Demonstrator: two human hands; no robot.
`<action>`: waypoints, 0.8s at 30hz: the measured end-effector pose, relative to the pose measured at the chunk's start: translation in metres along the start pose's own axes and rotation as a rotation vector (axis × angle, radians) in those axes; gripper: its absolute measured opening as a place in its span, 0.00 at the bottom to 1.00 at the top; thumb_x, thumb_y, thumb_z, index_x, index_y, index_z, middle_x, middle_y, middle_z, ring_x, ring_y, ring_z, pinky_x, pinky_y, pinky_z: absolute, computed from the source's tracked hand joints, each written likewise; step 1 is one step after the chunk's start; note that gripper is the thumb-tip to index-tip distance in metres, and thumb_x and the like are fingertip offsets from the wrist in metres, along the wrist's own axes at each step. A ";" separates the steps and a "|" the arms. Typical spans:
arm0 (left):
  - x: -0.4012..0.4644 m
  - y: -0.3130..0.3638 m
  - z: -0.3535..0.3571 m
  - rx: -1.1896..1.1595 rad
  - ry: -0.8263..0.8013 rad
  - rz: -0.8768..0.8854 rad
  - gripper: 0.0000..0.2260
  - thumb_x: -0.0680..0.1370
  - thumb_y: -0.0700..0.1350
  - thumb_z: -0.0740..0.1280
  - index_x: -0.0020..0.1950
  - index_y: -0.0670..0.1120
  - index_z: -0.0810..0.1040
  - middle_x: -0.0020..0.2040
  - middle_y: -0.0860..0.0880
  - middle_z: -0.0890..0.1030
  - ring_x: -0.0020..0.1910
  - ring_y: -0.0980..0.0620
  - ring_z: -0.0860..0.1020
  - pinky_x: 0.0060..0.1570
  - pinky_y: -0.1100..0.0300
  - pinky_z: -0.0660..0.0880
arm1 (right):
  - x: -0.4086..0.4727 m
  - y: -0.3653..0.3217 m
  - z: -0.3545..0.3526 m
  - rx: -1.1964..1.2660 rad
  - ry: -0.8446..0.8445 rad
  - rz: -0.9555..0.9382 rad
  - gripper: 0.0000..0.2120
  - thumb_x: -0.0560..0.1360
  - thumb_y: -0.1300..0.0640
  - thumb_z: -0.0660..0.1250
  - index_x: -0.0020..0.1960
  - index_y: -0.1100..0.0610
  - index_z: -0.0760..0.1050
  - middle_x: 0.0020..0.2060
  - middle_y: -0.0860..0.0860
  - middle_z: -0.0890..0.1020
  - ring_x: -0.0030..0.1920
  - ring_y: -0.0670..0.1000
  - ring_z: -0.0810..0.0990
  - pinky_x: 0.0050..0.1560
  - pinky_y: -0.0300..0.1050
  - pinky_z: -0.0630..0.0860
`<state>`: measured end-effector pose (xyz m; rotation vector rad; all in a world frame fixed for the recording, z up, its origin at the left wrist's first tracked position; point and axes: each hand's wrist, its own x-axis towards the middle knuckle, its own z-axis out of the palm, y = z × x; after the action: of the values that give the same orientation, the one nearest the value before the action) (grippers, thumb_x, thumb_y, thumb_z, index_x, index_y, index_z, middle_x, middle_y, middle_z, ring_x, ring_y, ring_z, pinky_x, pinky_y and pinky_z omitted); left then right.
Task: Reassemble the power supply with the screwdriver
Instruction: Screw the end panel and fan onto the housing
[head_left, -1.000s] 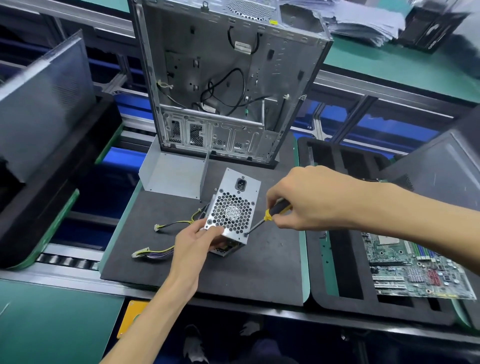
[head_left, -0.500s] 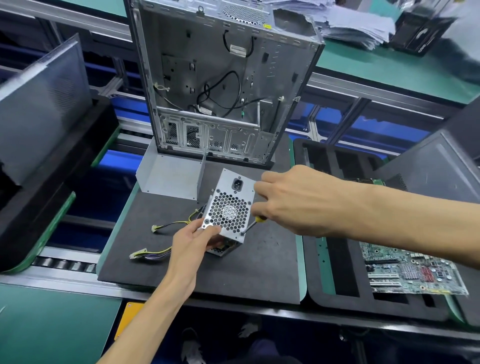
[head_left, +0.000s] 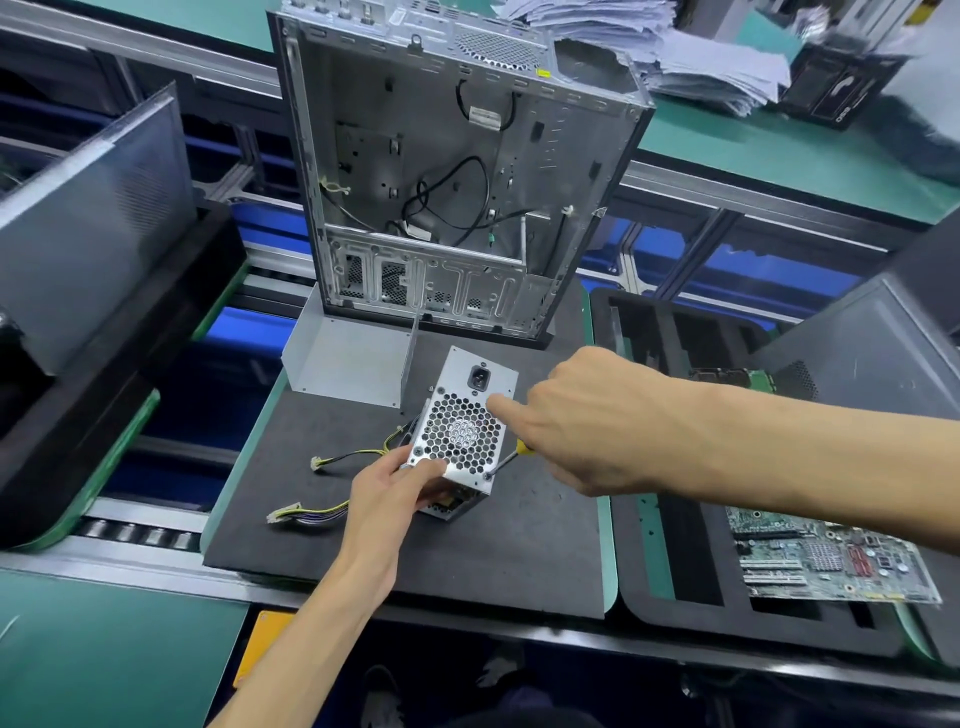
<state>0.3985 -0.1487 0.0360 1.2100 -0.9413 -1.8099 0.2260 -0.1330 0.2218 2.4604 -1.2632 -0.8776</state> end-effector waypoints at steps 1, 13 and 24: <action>0.000 0.000 0.000 0.004 0.001 0.001 0.05 0.77 0.39 0.71 0.51 0.42 0.85 0.48 0.43 0.87 0.45 0.49 0.84 0.63 0.44 0.78 | 0.001 0.000 0.001 0.009 0.015 -0.005 0.12 0.76 0.61 0.60 0.49 0.57 0.55 0.30 0.50 0.65 0.29 0.55 0.67 0.27 0.47 0.55; -0.002 0.002 0.004 0.020 -0.012 0.016 0.13 0.70 0.47 0.73 0.51 0.43 0.85 0.48 0.43 0.87 0.48 0.46 0.85 0.66 0.40 0.75 | 0.002 0.000 -0.011 0.106 -0.032 0.086 0.13 0.82 0.51 0.58 0.43 0.56 0.63 0.31 0.51 0.65 0.27 0.51 0.58 0.27 0.44 0.54; -0.002 0.002 0.005 0.013 -0.004 0.024 0.05 0.74 0.42 0.72 0.49 0.43 0.85 0.47 0.44 0.87 0.47 0.47 0.84 0.65 0.40 0.76 | 0.006 -0.005 -0.017 0.121 -0.105 0.075 0.20 0.81 0.53 0.62 0.35 0.55 0.57 0.31 0.50 0.62 0.27 0.51 0.59 0.29 0.44 0.58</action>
<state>0.3950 -0.1467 0.0396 1.1989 -0.9672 -1.7908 0.2423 -0.1361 0.2302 2.4677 -1.4754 -0.9476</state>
